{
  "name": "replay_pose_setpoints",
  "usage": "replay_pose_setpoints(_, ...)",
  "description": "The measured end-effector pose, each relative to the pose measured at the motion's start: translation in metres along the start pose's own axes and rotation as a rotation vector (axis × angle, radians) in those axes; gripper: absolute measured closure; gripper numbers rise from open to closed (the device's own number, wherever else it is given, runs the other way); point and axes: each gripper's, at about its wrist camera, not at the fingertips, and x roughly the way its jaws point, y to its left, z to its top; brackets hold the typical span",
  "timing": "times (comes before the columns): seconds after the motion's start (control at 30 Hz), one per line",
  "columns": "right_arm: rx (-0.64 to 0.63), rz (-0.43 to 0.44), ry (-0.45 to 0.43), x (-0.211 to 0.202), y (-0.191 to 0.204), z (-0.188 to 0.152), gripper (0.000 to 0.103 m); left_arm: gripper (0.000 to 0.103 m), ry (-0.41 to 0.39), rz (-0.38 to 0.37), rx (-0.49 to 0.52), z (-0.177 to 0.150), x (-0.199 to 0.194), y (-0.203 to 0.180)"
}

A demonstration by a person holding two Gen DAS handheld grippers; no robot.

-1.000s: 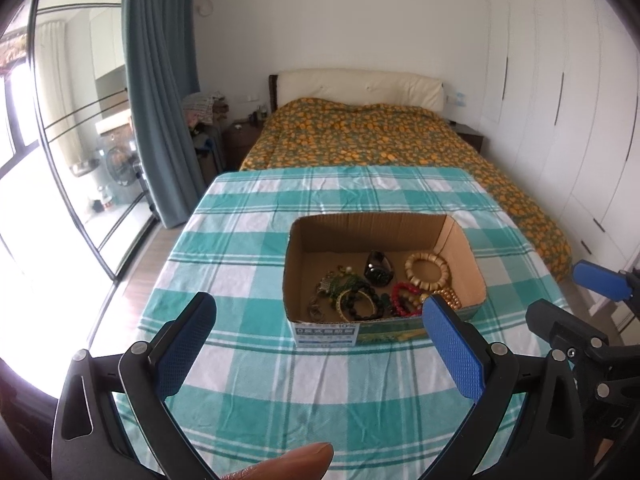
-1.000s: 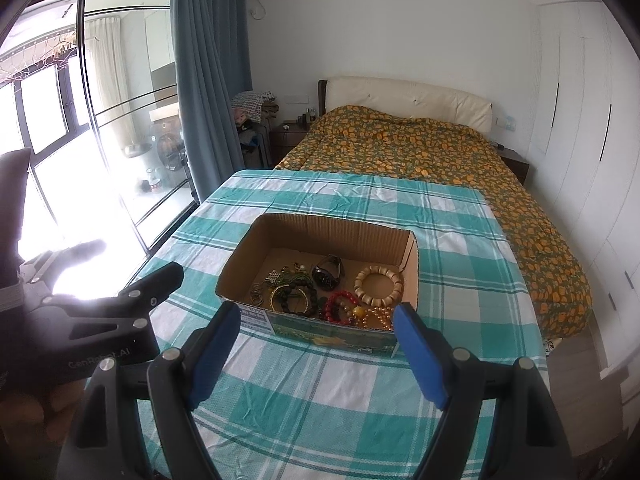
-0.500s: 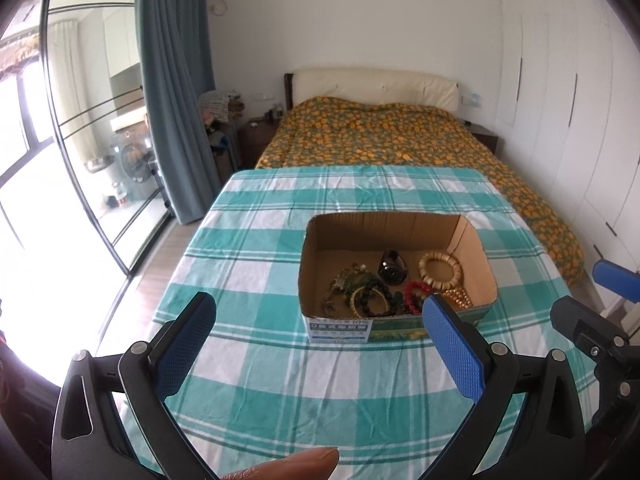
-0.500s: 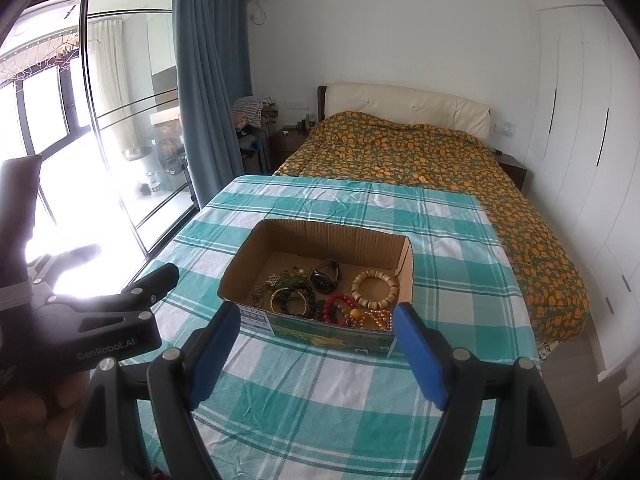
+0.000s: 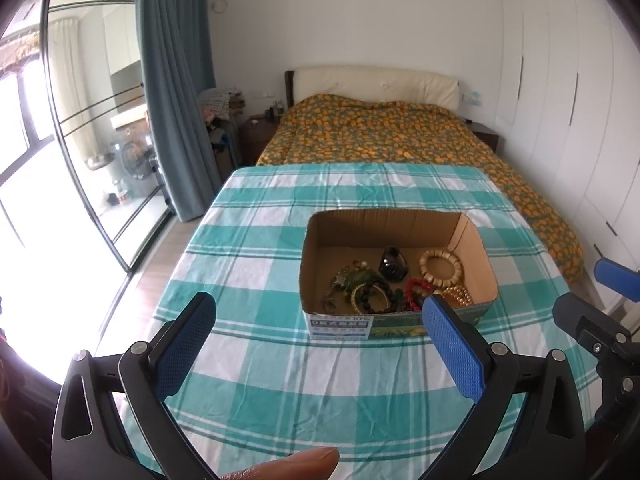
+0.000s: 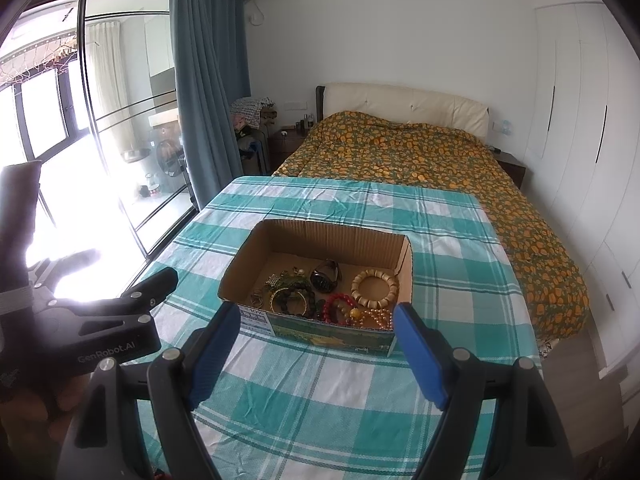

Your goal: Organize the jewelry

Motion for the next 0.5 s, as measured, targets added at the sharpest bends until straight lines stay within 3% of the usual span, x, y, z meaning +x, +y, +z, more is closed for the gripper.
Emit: replay_pose_setpoints(0.5, 0.007, 0.001, -0.007, -0.0008, -0.0018, -0.0006, 0.023, 0.0, 0.008, -0.009, 0.01, -0.0006, -0.0008, -0.0037)
